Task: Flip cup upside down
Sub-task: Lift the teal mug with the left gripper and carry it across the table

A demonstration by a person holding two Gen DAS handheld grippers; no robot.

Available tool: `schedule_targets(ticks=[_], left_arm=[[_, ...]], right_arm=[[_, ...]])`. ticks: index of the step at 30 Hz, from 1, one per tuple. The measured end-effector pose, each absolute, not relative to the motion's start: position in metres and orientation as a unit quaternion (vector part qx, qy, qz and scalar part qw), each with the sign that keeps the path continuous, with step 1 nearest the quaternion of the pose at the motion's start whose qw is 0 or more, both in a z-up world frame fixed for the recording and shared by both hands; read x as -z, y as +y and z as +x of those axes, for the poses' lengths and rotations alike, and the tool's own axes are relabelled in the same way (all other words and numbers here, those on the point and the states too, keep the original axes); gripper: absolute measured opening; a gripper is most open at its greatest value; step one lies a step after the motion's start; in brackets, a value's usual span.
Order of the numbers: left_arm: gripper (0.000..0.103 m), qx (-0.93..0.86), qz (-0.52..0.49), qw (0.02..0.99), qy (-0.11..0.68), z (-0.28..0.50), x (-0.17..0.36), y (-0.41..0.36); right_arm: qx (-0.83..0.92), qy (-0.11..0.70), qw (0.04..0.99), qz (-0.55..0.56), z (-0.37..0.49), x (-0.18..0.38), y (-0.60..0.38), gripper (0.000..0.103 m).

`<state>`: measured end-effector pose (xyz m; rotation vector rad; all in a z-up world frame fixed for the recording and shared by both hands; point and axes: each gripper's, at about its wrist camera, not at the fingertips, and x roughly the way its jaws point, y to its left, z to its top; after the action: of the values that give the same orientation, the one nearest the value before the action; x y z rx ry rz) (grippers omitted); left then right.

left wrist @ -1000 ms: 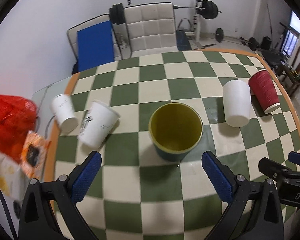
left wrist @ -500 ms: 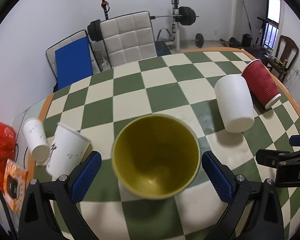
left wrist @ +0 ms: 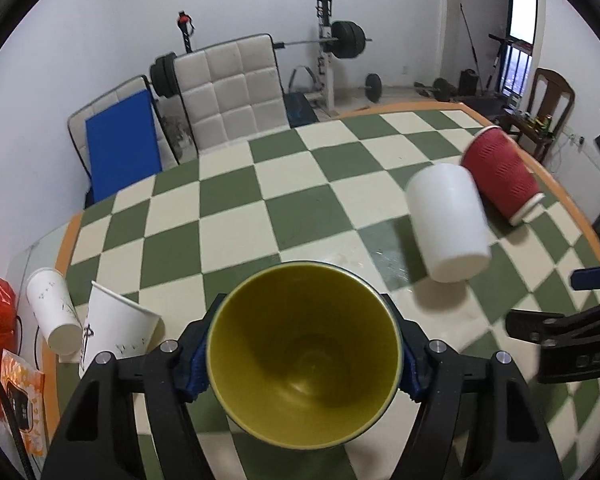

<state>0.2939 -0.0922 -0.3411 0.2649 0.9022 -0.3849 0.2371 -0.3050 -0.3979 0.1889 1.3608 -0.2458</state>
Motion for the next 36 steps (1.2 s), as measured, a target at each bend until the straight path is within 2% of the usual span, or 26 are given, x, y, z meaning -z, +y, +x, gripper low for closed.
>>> schedule_targets(ticks=[14, 26, 36], left_arm=[[0.069, 0.23, 0.045, 0.758, 0.609, 0.237, 0.312, -0.094], [0.068, 0.221, -0.032, 0.621, 0.751, 0.188, 0.354, -0.115], [0.068, 0.204, 0.017, 0.597, 0.776, 0.187, 0.379, -0.163]], right_arm=[[0.064, 0.628, 0.774, 0.053, 0.184, 0.356, -0.292, 0.103], [0.07, 0.661, 0.743, 0.078, 0.113, 0.373, -0.329, 0.103], [0.09, 0.683, 0.719, 0.095, 0.087, 0.396, -0.361, 0.103]])
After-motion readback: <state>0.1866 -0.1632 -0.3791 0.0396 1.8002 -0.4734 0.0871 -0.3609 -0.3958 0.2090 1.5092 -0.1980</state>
